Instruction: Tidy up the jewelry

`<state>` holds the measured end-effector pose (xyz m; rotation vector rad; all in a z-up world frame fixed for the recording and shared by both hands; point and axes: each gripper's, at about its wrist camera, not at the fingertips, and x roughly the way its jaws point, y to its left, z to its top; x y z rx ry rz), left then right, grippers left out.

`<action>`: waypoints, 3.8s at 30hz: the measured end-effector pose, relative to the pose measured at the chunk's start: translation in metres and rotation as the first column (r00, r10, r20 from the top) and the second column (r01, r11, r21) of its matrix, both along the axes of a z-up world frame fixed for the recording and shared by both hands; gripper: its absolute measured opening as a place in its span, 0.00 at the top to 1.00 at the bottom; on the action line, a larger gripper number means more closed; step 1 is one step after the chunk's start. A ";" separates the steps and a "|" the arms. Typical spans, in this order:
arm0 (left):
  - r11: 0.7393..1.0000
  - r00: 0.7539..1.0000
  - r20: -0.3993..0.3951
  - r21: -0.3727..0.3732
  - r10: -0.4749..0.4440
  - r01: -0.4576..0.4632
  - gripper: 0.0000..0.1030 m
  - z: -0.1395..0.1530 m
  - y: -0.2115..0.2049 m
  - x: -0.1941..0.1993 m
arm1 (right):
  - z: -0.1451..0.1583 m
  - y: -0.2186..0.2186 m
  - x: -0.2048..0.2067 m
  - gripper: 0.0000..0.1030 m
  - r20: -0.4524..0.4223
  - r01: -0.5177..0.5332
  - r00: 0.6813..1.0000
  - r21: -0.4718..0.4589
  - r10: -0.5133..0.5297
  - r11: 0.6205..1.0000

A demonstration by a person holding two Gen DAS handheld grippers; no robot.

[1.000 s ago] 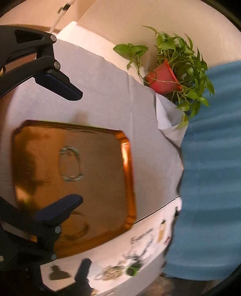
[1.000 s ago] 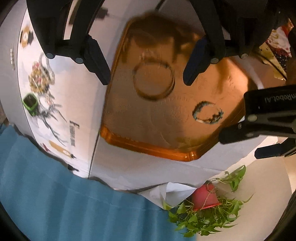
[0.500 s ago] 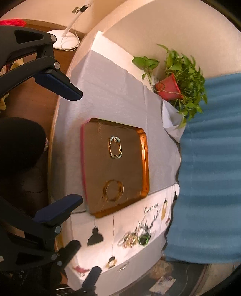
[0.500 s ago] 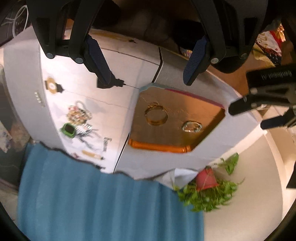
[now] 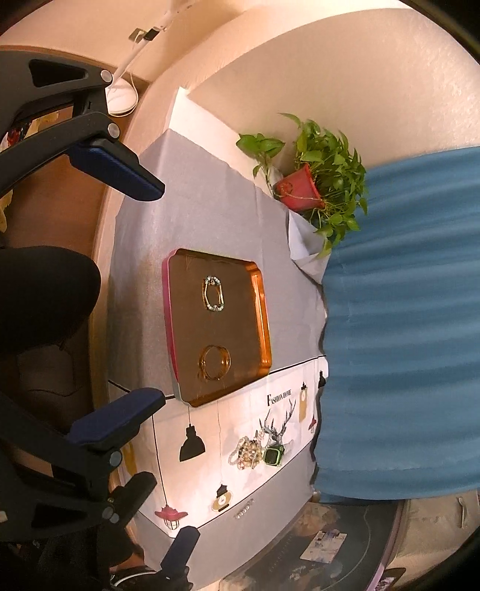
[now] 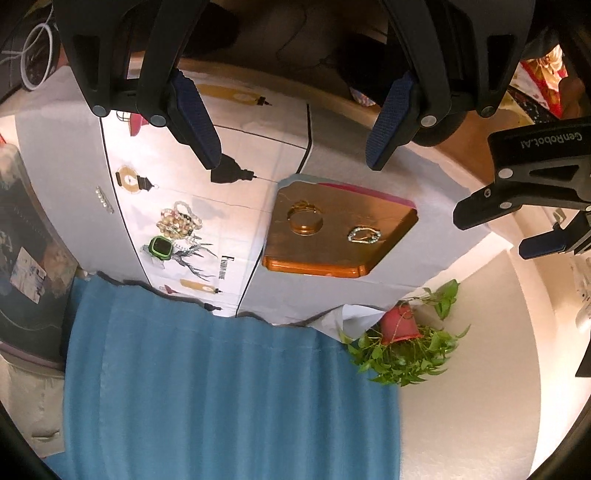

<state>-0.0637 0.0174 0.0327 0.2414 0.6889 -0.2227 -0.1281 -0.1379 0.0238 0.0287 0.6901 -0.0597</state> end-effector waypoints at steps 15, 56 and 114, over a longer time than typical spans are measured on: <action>0.999 1.000 -0.005 0.027 -0.022 0.022 0.02 -0.002 -0.014 -0.008 | -0.004 -0.010 -0.007 0.21 0.008 0.006 1.000 0.030 -0.006 1.000; 0.975 0.919 -0.326 -0.076 -0.221 0.208 0.02 -0.087 -0.292 0.243 | -0.123 -0.358 0.091 0.21 -0.165 0.478 0.870 0.053 -0.464 0.877; 0.863 0.814 -0.297 -0.260 -0.498 0.433 0.95 0.023 -0.193 0.090 | -0.043 -0.219 0.012 0.89 -0.068 0.201 0.978 0.044 -0.198 0.979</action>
